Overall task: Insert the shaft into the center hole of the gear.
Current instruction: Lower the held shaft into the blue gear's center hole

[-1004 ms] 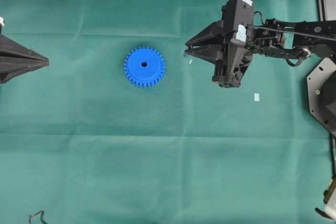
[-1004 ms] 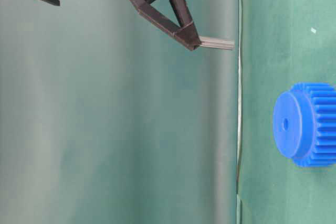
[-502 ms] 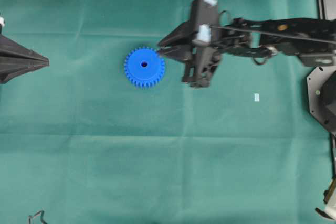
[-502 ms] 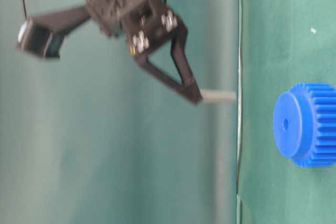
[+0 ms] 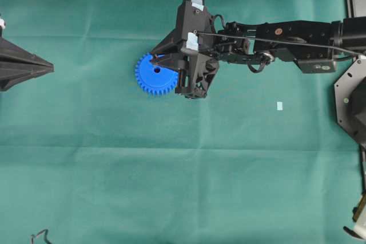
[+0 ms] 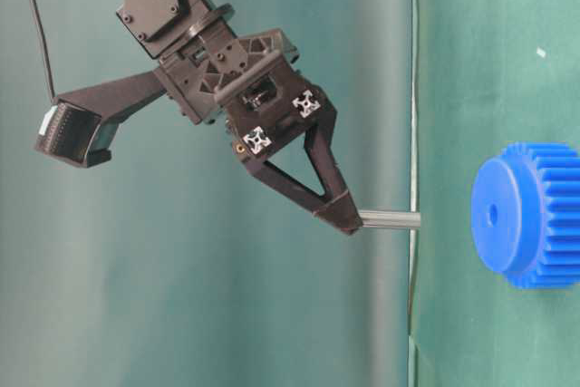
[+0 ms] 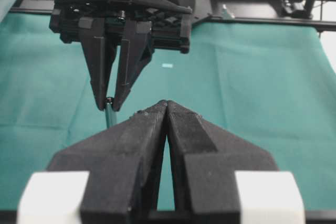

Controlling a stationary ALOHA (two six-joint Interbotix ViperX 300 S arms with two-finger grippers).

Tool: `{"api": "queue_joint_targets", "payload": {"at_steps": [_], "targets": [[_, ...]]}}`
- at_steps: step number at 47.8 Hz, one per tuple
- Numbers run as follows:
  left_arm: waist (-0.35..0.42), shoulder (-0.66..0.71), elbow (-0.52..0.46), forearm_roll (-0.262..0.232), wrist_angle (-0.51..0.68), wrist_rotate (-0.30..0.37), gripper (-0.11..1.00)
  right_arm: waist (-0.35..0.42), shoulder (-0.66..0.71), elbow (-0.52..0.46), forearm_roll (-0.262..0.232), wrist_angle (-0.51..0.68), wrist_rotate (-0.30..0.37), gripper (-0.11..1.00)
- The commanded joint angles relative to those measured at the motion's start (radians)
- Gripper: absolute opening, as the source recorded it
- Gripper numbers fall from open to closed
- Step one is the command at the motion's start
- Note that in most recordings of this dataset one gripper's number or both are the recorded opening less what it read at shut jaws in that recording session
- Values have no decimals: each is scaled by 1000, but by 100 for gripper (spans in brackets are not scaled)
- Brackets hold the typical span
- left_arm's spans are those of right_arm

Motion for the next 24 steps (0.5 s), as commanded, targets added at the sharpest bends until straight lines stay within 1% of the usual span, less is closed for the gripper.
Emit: {"api": "queue_joint_targets", "payload": {"at_steps": [1, 16, 24], "targets": [[0, 8, -23, 2, -5, -2, 0, 0, -2, -18, -2, -8, 3, 16], [0, 9, -23, 2, -3, -2, 0, -2, 92, 8, -2, -87, 11, 16], [0, 9, -23, 2, -2, -2, 0, -2, 100, 18, 0, -109, 12, 16]]}}
